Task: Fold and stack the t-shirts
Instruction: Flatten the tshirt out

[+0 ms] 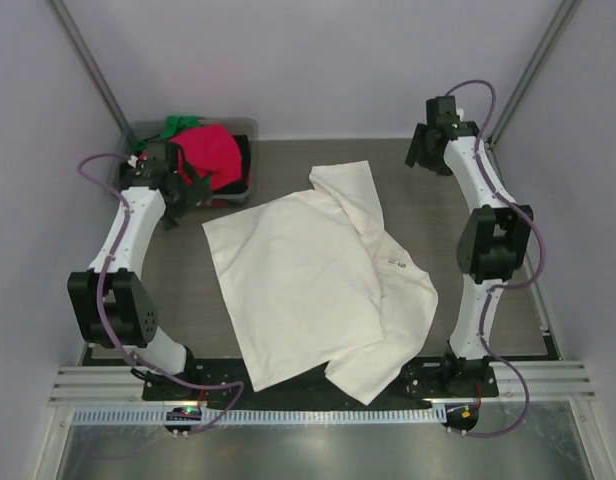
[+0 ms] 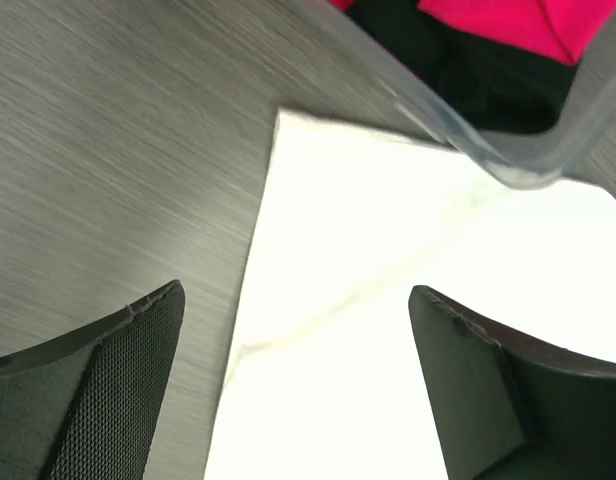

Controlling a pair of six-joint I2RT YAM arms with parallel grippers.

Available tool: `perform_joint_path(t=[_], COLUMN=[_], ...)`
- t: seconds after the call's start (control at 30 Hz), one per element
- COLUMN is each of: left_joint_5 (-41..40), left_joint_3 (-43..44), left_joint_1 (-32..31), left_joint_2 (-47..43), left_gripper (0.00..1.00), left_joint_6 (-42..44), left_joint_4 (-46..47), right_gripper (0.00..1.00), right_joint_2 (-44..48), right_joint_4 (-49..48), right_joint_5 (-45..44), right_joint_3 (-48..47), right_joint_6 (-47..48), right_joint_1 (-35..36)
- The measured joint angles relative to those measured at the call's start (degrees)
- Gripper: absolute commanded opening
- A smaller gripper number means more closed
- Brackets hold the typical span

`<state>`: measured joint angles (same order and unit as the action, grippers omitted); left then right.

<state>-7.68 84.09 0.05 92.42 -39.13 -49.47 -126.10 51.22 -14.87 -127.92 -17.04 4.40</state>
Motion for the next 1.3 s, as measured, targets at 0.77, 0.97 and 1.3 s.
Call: perform_joint_path(t=[0.77, 0.97, 1.3], left_joint_5=[6.12, 6.47, 6.34], left_joint_3=[-33.90, -37.27, -38.03], left_joint_1=[-20.31, -20.31, -20.31], left_joint_2=[-9.94, -7.76, -7.23], left_gripper=[0.85, 0.84, 0.83], left_joint_6=[-7.82, -9.09, -9.70], left_joint_4=[13.33, 16.68, 18.29], right_gripper=[0.40, 0.28, 0.43], right_joint_2=[9.46, 6.75, 6.60], right_joint_4=[-22.62, -23.93, -23.96], right_joint_5=[25.09, 24.68, 21.81], right_joint_3=[43.67, 41.07, 40.96], right_joint_6=[-6.60, -5.97, -3.89], right_joint_1=[5.18, 5.20, 5.14])
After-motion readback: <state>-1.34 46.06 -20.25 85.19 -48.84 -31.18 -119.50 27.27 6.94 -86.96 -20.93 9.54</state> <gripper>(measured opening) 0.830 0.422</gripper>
